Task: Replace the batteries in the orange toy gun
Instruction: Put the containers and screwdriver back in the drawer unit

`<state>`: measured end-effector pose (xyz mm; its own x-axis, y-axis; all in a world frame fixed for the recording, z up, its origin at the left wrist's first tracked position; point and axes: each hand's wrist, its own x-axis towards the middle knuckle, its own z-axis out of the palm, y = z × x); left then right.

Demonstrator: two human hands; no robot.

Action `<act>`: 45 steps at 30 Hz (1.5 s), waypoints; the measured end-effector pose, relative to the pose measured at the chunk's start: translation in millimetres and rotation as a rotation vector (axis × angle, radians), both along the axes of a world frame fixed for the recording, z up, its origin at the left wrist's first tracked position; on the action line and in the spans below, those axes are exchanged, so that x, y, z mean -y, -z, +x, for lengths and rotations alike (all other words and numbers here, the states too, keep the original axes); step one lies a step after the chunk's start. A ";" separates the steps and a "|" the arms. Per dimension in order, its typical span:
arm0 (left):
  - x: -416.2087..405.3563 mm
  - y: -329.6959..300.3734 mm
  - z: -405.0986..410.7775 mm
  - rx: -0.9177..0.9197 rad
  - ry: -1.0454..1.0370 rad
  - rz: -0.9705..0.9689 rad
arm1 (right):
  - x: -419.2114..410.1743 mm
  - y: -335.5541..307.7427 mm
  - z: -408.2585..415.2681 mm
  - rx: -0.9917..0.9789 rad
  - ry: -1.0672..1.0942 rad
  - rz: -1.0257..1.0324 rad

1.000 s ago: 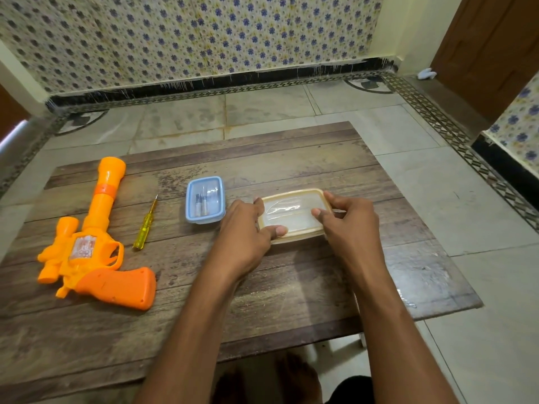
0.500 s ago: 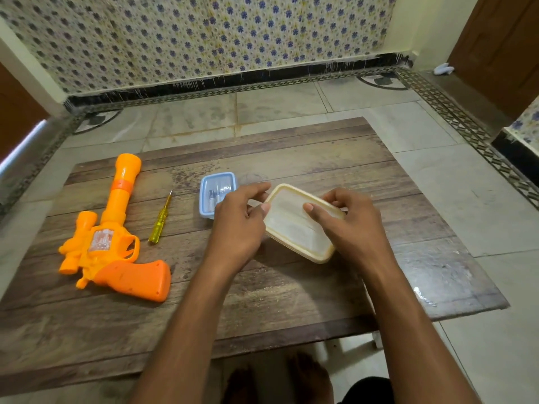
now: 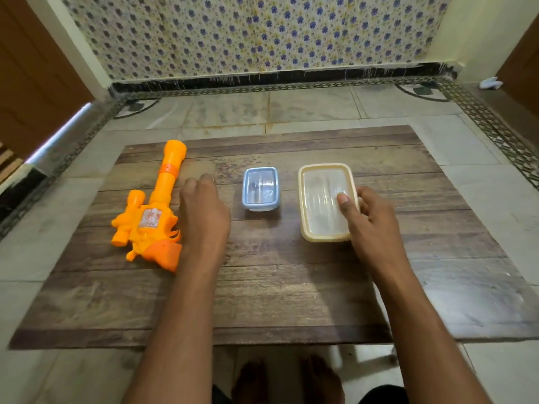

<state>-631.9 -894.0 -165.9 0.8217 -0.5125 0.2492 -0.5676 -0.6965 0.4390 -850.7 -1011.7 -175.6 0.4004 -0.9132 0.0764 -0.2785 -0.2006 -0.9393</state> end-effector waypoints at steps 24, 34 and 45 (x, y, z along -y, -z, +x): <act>27.1 -17.4 -59.2 -0.936 0.229 -0.557 | -10.9 -5.8 17.6 0.050 0.022 -0.097; 37.1 -6.8 -73.9 -0.901 0.236 -0.562 | -14.9 -8.6 19.6 0.074 -0.004 -0.113; -9.5 -31.7 -52.5 -0.649 0.116 -0.601 | -50.3 -37.3 39.9 0.110 -0.098 -0.034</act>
